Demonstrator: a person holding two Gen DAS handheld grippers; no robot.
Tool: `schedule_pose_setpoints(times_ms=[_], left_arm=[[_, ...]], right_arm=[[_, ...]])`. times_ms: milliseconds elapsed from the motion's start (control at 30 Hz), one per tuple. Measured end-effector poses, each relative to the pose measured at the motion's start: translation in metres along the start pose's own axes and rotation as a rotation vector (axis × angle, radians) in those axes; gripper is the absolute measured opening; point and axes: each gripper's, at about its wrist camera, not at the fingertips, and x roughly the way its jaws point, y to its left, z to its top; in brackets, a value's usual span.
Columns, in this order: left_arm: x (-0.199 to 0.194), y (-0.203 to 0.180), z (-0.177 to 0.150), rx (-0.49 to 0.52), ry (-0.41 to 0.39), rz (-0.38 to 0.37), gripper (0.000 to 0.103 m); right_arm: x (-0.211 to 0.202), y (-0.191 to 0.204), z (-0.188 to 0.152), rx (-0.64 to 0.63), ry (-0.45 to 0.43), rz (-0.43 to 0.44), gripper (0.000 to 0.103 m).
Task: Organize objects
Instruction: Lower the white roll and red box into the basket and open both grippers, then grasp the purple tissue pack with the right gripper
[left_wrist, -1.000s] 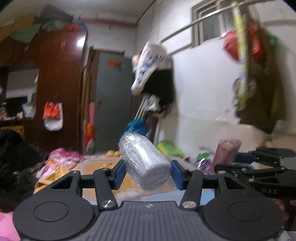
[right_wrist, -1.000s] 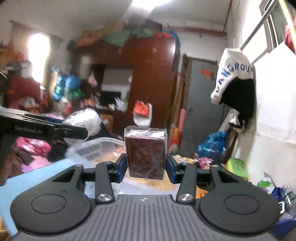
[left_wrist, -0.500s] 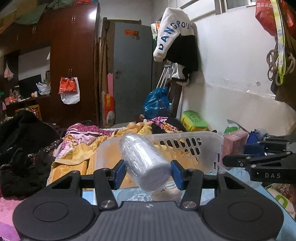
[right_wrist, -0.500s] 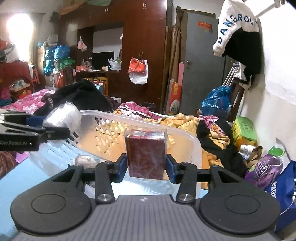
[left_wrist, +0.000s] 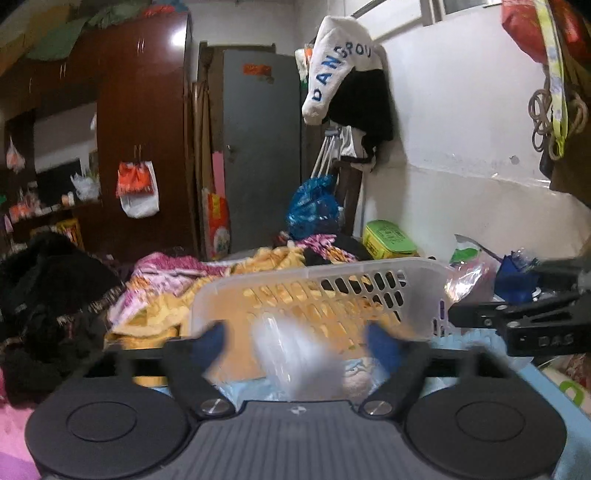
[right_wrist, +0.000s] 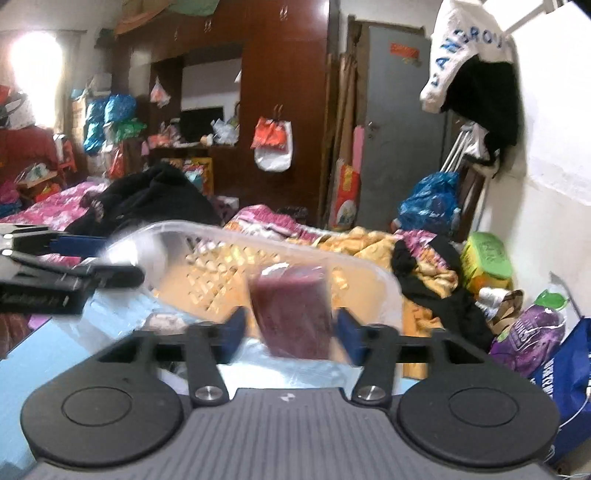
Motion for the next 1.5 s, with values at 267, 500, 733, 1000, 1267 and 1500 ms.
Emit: schedule_pose_setpoints(times_ms=[267,500,733,1000,1267,1500], left_arm=[[-0.067,-0.01,-0.03,0.012,-0.153,-0.061,0.098],[-0.123,-0.017,-0.115,0.007,-0.174,-0.218,0.098],[-0.121,-0.014,-0.146,-0.055,-0.134,-0.267,0.098],[-0.116,-0.031,-0.152,-0.024,-0.107,-0.288,0.098],[-0.108,-0.046,-0.149,-0.011,-0.095,-0.315,0.098],[-0.092,-0.05,-0.141,-0.015,-0.061,-0.321,0.098]], right_arm=[[-0.065,-0.005,-0.035,-0.028,-0.139,0.026,0.103],[-0.122,-0.018,-0.118,0.002,-0.192,0.062,0.103],[-0.116,-0.034,-0.141,0.087,-0.175,0.164,0.103],[-0.098,-0.041,-0.146,0.139,-0.146,0.225,0.103],[-0.093,-0.028,-0.146,0.072,-0.16,0.28,0.103],[-0.083,-0.027,-0.145,0.063,-0.116,0.363,0.087]])
